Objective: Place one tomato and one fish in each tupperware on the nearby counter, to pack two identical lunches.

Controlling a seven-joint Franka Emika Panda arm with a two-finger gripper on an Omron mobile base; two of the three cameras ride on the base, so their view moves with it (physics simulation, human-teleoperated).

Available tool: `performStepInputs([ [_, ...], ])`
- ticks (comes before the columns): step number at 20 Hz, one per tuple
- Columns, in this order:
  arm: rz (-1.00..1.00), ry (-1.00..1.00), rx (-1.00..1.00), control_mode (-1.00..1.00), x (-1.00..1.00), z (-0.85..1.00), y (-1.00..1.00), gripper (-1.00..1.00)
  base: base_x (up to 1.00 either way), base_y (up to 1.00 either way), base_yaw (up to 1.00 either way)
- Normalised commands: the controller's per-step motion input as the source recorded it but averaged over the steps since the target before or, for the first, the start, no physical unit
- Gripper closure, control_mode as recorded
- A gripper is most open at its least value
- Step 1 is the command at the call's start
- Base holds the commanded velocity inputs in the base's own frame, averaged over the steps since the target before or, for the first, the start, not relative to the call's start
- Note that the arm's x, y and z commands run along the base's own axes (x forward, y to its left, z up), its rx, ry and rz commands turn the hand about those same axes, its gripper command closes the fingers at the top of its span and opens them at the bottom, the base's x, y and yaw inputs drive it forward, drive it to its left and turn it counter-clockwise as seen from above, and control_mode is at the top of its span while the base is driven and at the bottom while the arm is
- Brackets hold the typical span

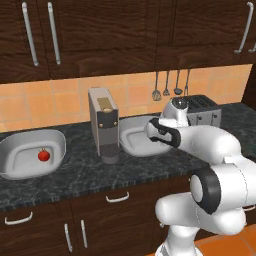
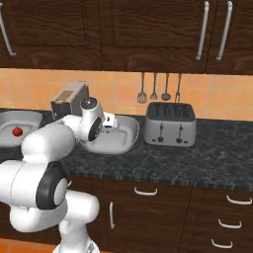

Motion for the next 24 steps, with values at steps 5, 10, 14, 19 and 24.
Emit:
performStepInputs([
  [5,0.0,0.07,0.0,-1.0,1.0,-0.34,0.0,1.0,0.0,0.0,0.0],
  [10,-0.02,0.12,0.01,-1.0,0.93,-0.14,0.0,-1.0,0.0,0.0,0.0],
  [14,0.0,0.06,0.03,-1.0,0.17,-0.1,0.0,-1.0,0.0,0.0,0.0],
  [19,0.05,0.01,0.04,-1.0,-0.04,-0.02,-0.01,-1.0,0.0,0.0,0.0],
  [24,0.01,-0.01,0.05,-1.0,-0.38,0.27,-0.04,-1.0,0.0,0.0,0.0],
])
